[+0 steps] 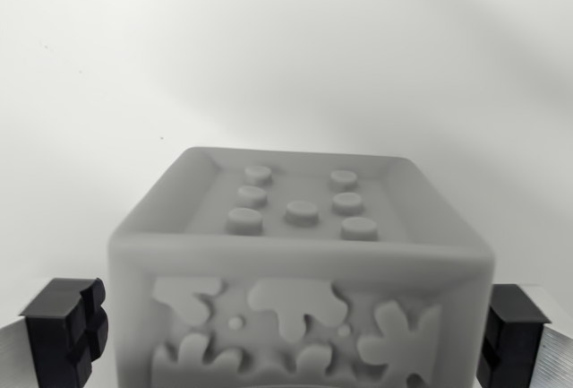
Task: Destack cube
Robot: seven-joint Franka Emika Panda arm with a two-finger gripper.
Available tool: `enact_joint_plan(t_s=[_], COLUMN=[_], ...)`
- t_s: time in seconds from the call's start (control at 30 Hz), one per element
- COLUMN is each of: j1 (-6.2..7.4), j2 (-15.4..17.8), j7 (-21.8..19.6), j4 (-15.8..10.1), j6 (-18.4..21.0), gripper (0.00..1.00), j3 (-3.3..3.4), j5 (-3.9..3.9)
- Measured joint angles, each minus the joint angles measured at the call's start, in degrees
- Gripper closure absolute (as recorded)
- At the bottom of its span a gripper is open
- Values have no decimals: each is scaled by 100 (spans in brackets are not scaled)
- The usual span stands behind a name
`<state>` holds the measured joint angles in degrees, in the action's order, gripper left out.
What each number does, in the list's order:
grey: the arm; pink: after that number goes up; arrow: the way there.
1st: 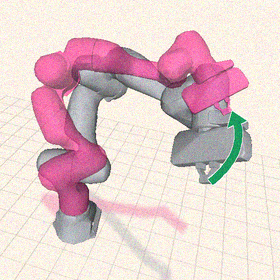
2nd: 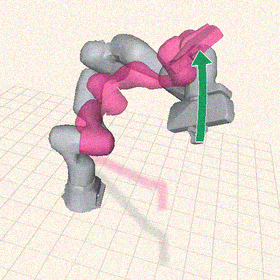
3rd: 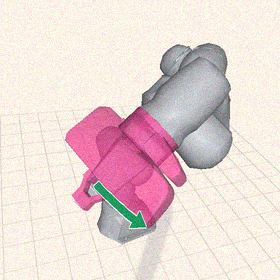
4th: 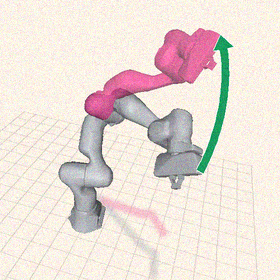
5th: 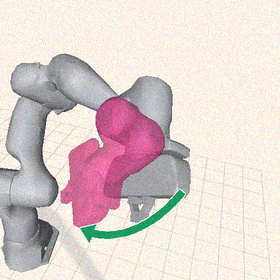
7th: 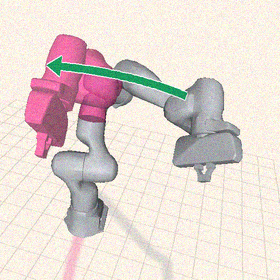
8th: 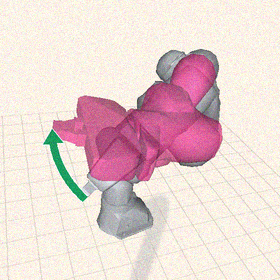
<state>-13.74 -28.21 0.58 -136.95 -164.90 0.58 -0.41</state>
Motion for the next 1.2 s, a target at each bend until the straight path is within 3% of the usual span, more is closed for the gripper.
enact_joint_plan(t_s=[0.47, 1.2], j1=[2, 3], j2=[80, 1028], j7=[0, -1], j4=[-20, -229], j6=[54, 770], gripper=[0, 0], j3=[0, 6], j5=[0, 1])
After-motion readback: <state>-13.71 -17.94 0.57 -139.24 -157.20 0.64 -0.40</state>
